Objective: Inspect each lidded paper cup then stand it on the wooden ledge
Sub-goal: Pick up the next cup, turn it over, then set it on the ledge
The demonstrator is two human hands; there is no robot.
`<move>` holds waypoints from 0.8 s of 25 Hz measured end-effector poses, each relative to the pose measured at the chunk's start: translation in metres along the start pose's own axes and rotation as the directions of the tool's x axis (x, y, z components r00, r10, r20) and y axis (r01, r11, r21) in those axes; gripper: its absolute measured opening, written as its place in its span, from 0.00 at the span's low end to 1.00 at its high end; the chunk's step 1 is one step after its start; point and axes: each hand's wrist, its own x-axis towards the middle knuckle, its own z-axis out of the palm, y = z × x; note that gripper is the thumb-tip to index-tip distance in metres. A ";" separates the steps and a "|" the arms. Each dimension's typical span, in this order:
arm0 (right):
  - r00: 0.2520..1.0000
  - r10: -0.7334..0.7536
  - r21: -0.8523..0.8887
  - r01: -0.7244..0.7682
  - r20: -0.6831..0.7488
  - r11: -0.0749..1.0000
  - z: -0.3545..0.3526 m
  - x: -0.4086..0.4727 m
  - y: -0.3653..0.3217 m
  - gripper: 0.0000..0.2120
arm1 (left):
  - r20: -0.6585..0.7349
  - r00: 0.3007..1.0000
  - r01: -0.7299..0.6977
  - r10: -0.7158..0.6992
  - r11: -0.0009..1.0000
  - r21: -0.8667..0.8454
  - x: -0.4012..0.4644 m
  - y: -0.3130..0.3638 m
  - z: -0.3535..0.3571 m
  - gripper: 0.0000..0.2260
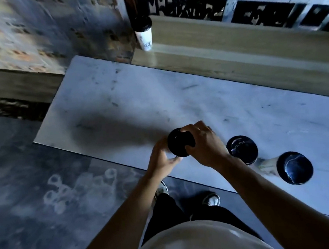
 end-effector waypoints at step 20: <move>0.921 0.382 0.844 -0.143 -0.078 0.517 0.040 -0.008 -0.049 0.24 | 0.182 0.967 -0.250 0.176 0.769 0.588 -0.023 0.056 -0.087 0.32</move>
